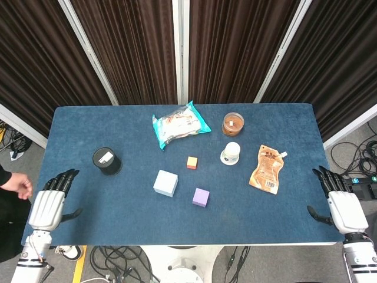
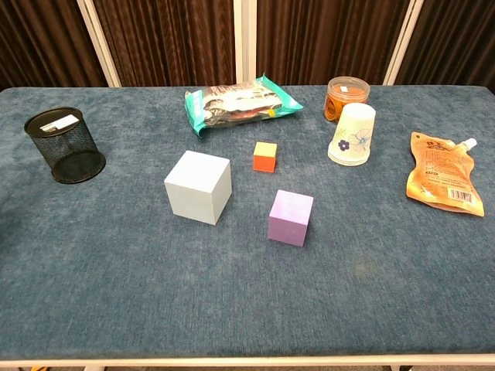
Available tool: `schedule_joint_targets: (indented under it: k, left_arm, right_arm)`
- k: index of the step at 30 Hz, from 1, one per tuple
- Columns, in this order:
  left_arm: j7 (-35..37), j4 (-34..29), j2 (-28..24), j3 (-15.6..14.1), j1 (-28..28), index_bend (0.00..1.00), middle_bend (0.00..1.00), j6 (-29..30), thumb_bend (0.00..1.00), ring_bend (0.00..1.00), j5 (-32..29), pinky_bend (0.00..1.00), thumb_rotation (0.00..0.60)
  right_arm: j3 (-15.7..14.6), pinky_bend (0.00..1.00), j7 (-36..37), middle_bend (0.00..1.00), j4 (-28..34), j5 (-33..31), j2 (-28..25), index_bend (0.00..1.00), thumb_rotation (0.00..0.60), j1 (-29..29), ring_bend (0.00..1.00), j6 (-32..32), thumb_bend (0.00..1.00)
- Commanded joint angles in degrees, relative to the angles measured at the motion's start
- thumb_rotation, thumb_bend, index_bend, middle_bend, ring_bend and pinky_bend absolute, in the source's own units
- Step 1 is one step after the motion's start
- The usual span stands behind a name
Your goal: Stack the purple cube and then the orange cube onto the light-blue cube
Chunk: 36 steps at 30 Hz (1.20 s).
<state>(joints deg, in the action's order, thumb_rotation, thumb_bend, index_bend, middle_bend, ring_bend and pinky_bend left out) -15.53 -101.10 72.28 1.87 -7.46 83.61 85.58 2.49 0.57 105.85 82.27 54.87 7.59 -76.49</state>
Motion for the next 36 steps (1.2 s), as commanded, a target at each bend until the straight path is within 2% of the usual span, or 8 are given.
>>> schedule_joint_targets:
  k: [1, 5, 10, 13, 17, 23, 32, 36]
  left_arm:
    - [-0.9, -0.6, -0.1, 0.0, -0.3, 0.16, 0.22, 0.3, 0.07, 0.16, 1.1, 0.23, 0.6]
    - [-3.3, -3.0, -0.3, 0.4, -1.5, 0.16, 0.22, -0.4, 0.07, 0.16, 2.5, 0.23, 0.6]
    - [-9.2, -7.3, -0.7, 1.2, -4.7, 0.16, 0.22, -4.5, 0.07, 0.16, 3.0, 0.23, 0.6]
    - [-13.9, -10.3, -0.5, 1.9, -7.2, 0.16, 0.22, -8.3, 0.07, 0.16, 1.6, 0.23, 0.6]
    - [-22.6, -14.4, 0.3, 2.8, -11.3, 0.16, 0.22, -15.0, 0.07, 0.16, -3.3, 0.23, 0.6]
    - [-33.2, -14.3, 6.6, 4.9, -17.4, 0.16, 0.23, -20.3, 0.07, 0.16, -11.7, 0.24, 0.6]
    - [-47.0, -13.6, 15.3, 6.6, -23.7, 0.16, 0.25, -18.9, 0.07, 0.16, -19.8, 0.25, 0.6]
    - [-51.7, -13.9, 18.1, 7.7, -27.2, 0.2, 0.25, -19.0, 0.07, 0.16, -24.6, 0.25, 0.6]
  right_arm:
    - [-0.1, 0.0, 0.4, 0.0, 0.0, 0.5, -0.1, 0.0, 0.6, -0.1, 0.0, -0.4, 0.18]
    - [0.1, 0.0, 1.6, 0.0, -0.3, 0.4, -0.5, 0.0, 0.6, -0.3, 0.0, -0.7, 0.18]
    - [0.4, 0.0, 2.4, 0.0, -0.3, 0.1, -0.8, 0.0, 0.6, -0.3, 0.0, -0.7, 0.18]
    - [0.4, 0.0, 2.7, 0.0, -0.4, 0.2, -0.8, 0.0, 0.6, -0.4, 0.0, -1.0, 0.18]
    - [0.3, 0.0, 3.1, 0.0, -0.4, 0.4, -1.0, 0.0, 0.6, -0.5, 0.0, -1.1, 0.18]
    - [0.3, 0.0, 3.6, 0.0, -0.6, 1.1, -1.0, 0.0, 0.6, -0.7, 0.0, -1.7, 0.18]
    - [0.8, 0.0, 5.8, 0.0, -1.0, 0.7, -1.6, 0.0, 0.6, -0.8, 0.0, -1.9, 0.18]
    - [0.9, 0.0, 7.0, 0.0, -1.3, 1.0, -1.8, 0.0, 0.6, -1.1, 0.0, -2.6, 0.18]
